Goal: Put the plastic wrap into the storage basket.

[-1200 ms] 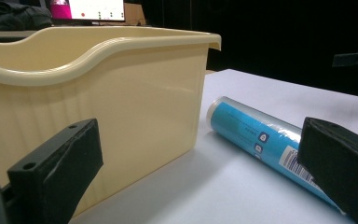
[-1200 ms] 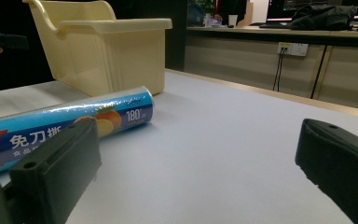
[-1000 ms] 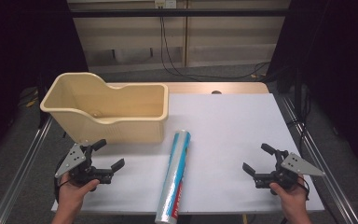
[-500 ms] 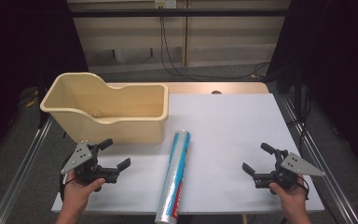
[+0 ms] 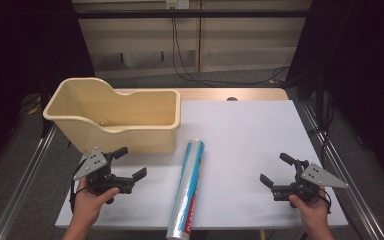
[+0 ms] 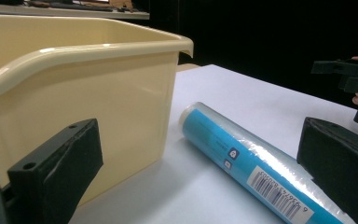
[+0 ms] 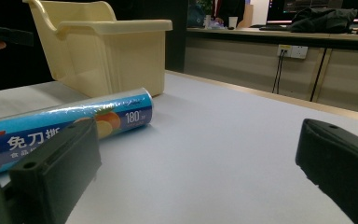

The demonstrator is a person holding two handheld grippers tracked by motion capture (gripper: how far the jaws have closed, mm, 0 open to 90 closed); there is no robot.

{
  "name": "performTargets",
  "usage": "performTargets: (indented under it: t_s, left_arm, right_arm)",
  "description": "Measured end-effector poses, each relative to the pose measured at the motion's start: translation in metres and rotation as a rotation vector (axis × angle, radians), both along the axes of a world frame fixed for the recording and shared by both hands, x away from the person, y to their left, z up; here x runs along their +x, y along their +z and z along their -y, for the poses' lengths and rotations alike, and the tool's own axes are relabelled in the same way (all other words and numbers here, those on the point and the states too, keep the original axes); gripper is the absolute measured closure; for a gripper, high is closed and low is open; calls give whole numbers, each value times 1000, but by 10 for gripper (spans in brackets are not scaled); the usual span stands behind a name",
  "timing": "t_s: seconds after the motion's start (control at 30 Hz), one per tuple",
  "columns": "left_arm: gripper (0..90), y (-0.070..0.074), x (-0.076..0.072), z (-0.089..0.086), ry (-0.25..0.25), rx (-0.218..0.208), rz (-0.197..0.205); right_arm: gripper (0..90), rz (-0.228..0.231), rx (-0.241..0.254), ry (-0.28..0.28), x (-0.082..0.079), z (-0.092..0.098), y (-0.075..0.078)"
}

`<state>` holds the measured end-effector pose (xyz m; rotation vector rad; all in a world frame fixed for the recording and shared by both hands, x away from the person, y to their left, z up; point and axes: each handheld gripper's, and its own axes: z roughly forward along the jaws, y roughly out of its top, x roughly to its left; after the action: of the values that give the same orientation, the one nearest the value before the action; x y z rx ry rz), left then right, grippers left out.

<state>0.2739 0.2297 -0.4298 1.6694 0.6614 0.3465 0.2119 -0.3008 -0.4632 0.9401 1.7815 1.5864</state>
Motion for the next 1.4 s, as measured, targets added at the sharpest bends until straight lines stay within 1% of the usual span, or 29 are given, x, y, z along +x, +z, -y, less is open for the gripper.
performTargets:
  t_s: [0.07,0.17,0.23,0.27,0.4,0.47,0.53,0.6,0.63,0.7,0.77,0.9,0.97,1.0,1.03,1.1,1.17,1.2,1.27,1.3,1.4]
  left_arm:
    - [0,0,0,3,-6,12,-13]
    - [0,1,0,6,-13,19,-23]
    - [0,2,1,9,-16,14,-34]
    - [0,3,2,10,-20,13,-36]
    - [0,7,3,17,-32,21,-39]
    - [0,8,4,21,-41,19,-51]
    - [0,9,4,26,-52,35,-59]
    - [0,11,6,31,-67,43,-66]
    - [0,12,6,34,-70,40,-70]
    - [0,16,8,37,-73,52,-78]
    - [0,19,10,41,-80,41,-88]
    - [0,23,12,48,-86,53,-101]
    - [0,23,13,51,-91,58,-120]
    - [0,23,14,53,-99,60,-124]
    - [0,23,14,55,-95,65,-129]
    - [0,23,15,59,-109,68,-146]
    - [0,23,16,61,-114,71,-150]
    - [0,22,17,65,-135,73,-165]
    - [0,22,17,70,-145,89,-166]
    - [0,22,17,71,-155,91,-170]
    - [0,23,17,77,-161,98,-167]
  right_arm:
    - [0,1,-1,2,-1,0,1]
    - [0,3,1,2,-2,-1,1]
    - [0,2,-5,2,-2,-1,1]
    - [0,-1,0,-1,-3,-1,1]
    - [0,-1,-2,-4,-2,0,1]
    - [0,1,-6,-5,-2,-1,2]
    - [0,0,-15,0,-3,-2,2]
    - [0,-1,-16,4,-3,-3,2]
    - [0,4,-18,6,-3,-3,3]
    - [0,1,-18,2,-4,-3,2]
    - [0,-3,-16,-1,-4,-2,2]
    - [0,-3,-11,-10,-4,0,2]
    - [0,-6,-13,-8,-4,0,2]
    - [0,-5,-15,-8,-4,0,2]
    - [0,-6,-16,-8,-5,0,2]
    - [0,-6,-15,-6,-4,0,2]
    - [0,-3,-16,-6,-4,0,2]
    - [0,-5,-15,-6,-4,0,2]
    - [0,-6,-15,-3,-4,0,2]
    - [0,-5,-16,-3,-4,0,2]
    - [0,-2,-17,0,-3,0,3]
